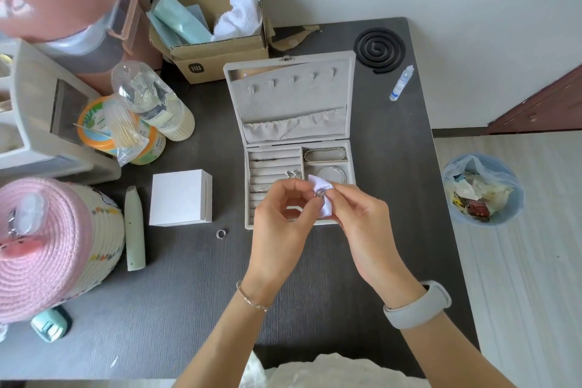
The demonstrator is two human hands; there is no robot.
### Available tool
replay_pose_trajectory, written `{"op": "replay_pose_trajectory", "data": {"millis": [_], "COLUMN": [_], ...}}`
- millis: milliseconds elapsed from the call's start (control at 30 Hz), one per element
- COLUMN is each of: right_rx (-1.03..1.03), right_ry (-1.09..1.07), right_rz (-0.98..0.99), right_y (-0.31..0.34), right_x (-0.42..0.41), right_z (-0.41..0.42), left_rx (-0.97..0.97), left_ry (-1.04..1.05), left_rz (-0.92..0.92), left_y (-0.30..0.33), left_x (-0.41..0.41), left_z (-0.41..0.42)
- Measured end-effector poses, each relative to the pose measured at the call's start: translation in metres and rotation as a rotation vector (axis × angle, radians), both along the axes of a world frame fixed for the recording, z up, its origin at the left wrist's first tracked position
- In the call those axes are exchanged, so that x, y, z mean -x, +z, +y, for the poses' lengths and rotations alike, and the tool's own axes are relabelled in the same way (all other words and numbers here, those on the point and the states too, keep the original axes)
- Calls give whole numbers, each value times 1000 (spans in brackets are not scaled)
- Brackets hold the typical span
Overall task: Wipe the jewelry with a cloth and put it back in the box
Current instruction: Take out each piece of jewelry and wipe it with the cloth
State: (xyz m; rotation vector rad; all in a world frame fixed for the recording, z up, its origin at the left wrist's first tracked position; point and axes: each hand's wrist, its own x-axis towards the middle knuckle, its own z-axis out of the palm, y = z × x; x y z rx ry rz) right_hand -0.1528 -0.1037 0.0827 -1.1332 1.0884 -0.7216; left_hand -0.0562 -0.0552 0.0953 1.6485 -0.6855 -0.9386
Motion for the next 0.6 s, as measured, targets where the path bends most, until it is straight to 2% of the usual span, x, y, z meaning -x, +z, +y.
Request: {"op": "replay_pose_trajectory", "data": {"millis": [133,233,333,467,600], "right_rx": [-116,-211,-180,-240,-267], "right_ry": [-112,-14,58,7,-141], "right_rz": [-81,-124,-57,-104,-135], "right_y": [2,5,5,4,2], "right_x": [0,3,3,4,8], "right_z": [-2,-6,-6,-9,-15], "left_rx": [-6,-7,2,-4,10], "left_ry": [22,-2,-29,15,113], "left_rz": [37,54,17,1,116], "left_y": [-1,-1,-2,-1,2], "left_x": [0,-1,-1,-1,-9], "left_z": [-1,1,3,0,-2]}}
